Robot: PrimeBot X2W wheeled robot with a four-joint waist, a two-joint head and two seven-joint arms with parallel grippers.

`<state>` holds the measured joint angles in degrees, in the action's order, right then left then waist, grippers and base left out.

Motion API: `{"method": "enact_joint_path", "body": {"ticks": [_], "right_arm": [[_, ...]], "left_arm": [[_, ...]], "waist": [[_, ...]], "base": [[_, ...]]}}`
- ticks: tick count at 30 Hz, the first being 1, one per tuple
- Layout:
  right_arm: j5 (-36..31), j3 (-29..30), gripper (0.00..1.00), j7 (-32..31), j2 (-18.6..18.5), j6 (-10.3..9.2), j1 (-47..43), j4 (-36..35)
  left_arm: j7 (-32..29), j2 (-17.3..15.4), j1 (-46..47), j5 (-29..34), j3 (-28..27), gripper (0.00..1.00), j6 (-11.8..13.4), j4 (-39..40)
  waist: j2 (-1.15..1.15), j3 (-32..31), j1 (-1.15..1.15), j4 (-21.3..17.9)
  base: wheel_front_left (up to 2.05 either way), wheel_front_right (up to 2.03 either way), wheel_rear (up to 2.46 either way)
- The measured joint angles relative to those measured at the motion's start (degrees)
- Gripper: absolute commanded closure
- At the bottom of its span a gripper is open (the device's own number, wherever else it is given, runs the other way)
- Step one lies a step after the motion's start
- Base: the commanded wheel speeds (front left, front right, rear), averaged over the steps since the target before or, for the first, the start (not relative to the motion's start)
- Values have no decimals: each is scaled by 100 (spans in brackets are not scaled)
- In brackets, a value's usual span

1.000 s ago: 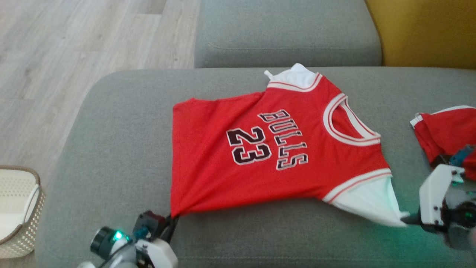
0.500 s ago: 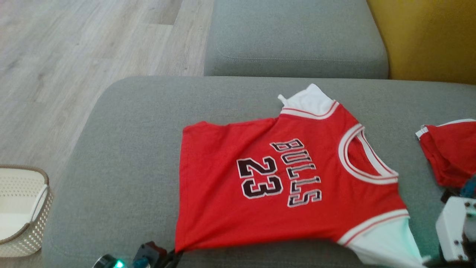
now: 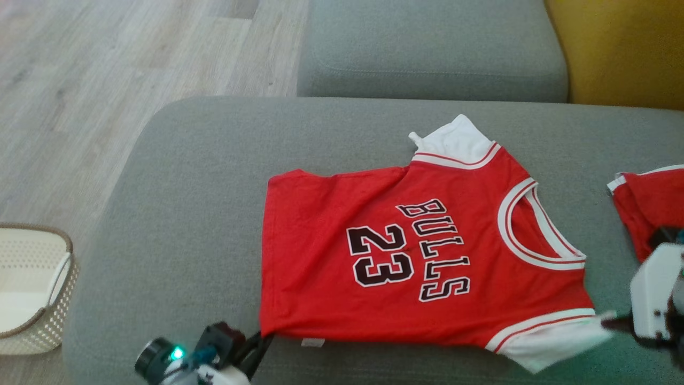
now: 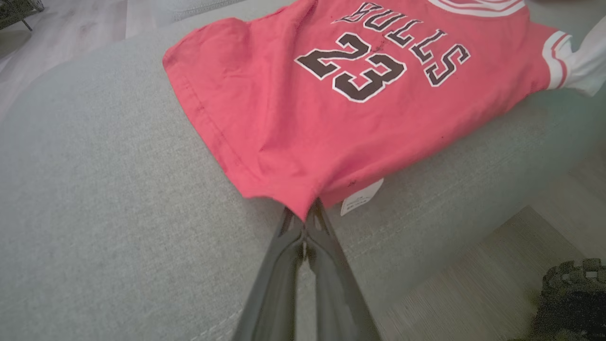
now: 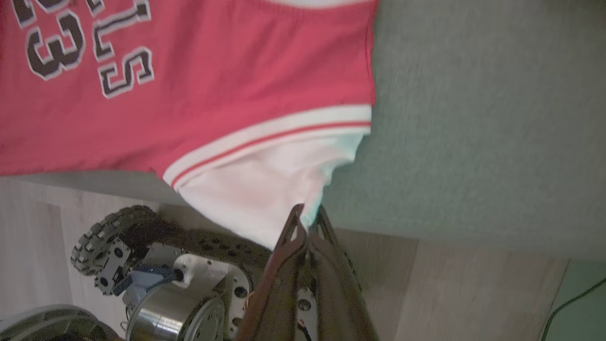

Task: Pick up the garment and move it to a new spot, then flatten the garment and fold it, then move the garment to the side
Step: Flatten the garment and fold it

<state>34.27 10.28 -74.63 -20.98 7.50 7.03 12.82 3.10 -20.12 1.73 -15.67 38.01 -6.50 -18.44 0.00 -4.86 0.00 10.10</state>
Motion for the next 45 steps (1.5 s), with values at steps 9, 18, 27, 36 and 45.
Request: {"method": "enact_joint_path", "body": {"ticks": [9,18,27,36,45], "right_arm": [[-187,-234,100,1173,70,0,874,515],[-259,-581,100,2528,-42,1,1613,1359],[-244,-747,100,3728,-291,1,2245,2119],[142,-1266,100,4553,-436,0,2541,2479],[544,-1793,100,5203,-570,1,2776,2649]], "left_arm": [[-57,131,388,-13,-2,100,79,138],[68,449,859,-14,23,100,94,-253],[286,688,1273,-14,23,100,146,-608],[364,834,1511,-81,19,100,199,-980],[425,1088,1799,-219,-3,100,290,-1447]], "waist": [[0,235,0,121],[0,603,0,255],[0,925,0,390],[0,1074,0,442],[0,1243,0,453]], "base": [[0,0,0],[0,0,0],[0,0,0],[0,0,0],[0,0,0]]}}
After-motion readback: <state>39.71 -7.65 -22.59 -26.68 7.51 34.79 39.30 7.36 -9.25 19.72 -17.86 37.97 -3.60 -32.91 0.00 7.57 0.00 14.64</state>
